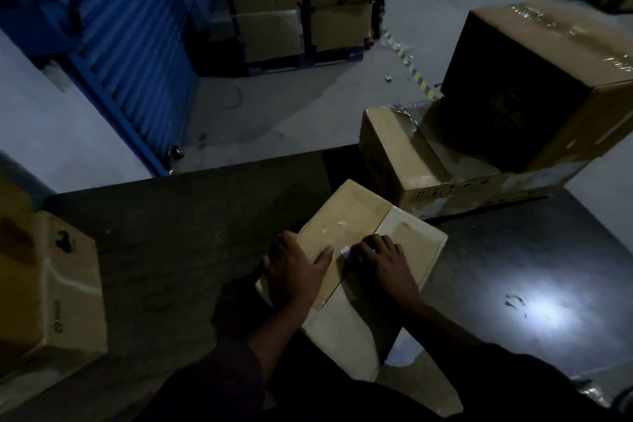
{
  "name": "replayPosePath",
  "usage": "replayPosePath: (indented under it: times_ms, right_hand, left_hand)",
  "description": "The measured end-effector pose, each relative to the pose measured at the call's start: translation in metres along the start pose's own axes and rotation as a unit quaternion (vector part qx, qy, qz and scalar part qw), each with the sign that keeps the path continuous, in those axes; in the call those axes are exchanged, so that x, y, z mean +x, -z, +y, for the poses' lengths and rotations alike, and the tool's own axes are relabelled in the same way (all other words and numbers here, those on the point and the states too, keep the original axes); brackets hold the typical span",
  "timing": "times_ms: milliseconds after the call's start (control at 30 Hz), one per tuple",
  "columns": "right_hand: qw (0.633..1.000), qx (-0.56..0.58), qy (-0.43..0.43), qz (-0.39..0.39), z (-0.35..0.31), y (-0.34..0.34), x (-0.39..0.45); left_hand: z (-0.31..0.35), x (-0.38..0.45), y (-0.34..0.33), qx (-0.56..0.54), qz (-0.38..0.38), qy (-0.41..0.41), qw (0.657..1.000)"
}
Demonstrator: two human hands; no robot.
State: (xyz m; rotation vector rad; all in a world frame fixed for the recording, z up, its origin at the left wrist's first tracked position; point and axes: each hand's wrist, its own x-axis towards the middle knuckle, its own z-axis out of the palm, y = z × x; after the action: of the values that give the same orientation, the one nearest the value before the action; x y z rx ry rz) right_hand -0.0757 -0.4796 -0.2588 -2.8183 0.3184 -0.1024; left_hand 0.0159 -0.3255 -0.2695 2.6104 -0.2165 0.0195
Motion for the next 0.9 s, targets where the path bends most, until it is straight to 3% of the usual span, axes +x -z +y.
replayPosePath:
  times_ms: [200, 367, 667, 900]
  right_hand:
    - [1.000, 0.001, -0.004, -0.011, 0.000, 0.000, 0.003]
    - [0.997, 0.077, -0.009, 0.018, 0.001, 0.001, 0.002]
    - [0.997, 0.016, 0.064, -0.044, -0.006, -0.002, -0.006]
    - [0.996, 0.022, 0.075, -0.032, -0.006, -0.005, -0.007]
  left_hand:
    - [-0.002, 0.001, -0.004, -0.008, -0.024, -0.041, 0.999]
    - [-0.006, 0.002, -0.003, -0.032, -0.045, -0.036, 0.998]
    - [-0.017, -0.019, 0.003, -0.037, -0.015, -0.015, 0.999]
    - [-0.015, -0.022, 0.004, -0.020, 0.001, -0.021, 1.000]
